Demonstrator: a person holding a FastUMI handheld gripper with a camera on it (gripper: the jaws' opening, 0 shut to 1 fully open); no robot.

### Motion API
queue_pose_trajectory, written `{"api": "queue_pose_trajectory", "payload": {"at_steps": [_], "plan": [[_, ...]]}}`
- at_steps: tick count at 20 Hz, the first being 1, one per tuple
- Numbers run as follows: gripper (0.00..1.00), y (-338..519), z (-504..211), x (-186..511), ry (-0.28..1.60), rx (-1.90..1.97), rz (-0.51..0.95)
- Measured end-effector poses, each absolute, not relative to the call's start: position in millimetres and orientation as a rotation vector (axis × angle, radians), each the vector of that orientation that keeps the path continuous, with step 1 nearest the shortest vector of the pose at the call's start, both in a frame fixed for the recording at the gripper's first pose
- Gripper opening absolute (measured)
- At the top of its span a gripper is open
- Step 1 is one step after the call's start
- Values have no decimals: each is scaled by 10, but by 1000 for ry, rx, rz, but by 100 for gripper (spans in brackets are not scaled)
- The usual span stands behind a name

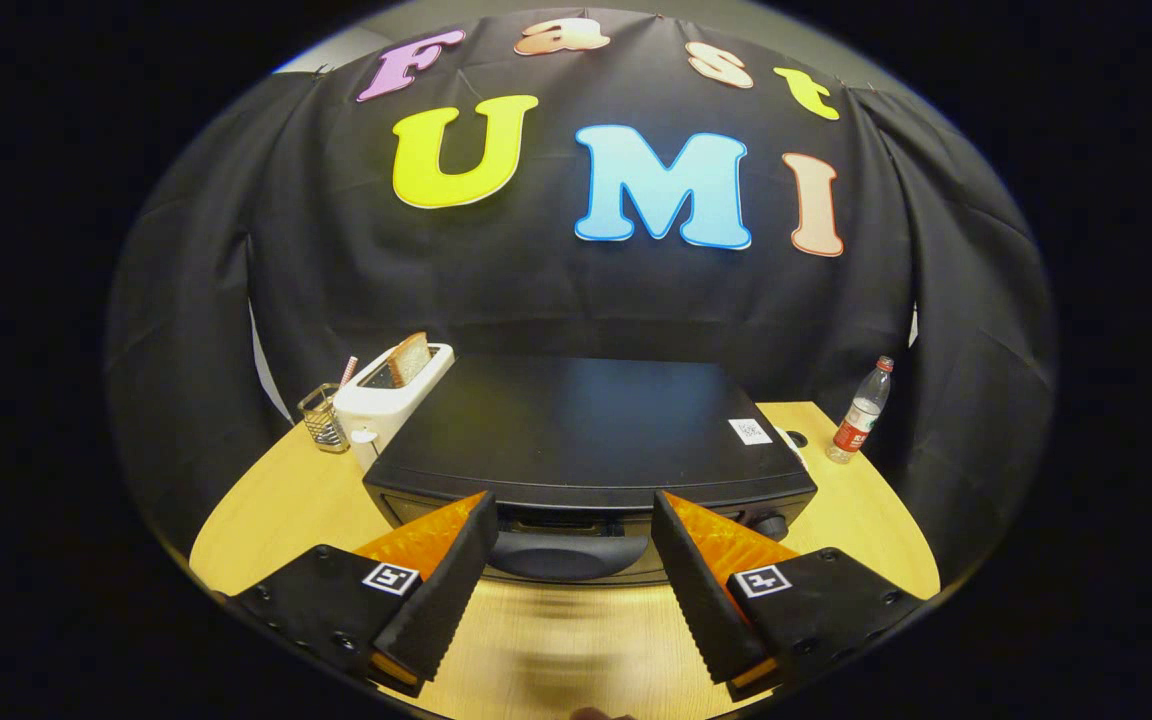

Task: Open the toaster oven, put the food inside, and close the toaster oven door.

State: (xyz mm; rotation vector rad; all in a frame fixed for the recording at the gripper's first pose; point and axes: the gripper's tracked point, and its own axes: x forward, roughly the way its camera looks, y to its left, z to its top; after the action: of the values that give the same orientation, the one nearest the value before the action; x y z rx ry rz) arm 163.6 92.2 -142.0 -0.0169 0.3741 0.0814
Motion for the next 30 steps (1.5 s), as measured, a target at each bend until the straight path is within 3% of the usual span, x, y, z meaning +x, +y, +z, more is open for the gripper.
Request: {"api": "queue_pose_trajectory", "payload": {"at_steps": [20,30], "plan": [[99,1006,-1693,1718,464,-4,84],[98,988,-1878,1299,544,2,95]]}}
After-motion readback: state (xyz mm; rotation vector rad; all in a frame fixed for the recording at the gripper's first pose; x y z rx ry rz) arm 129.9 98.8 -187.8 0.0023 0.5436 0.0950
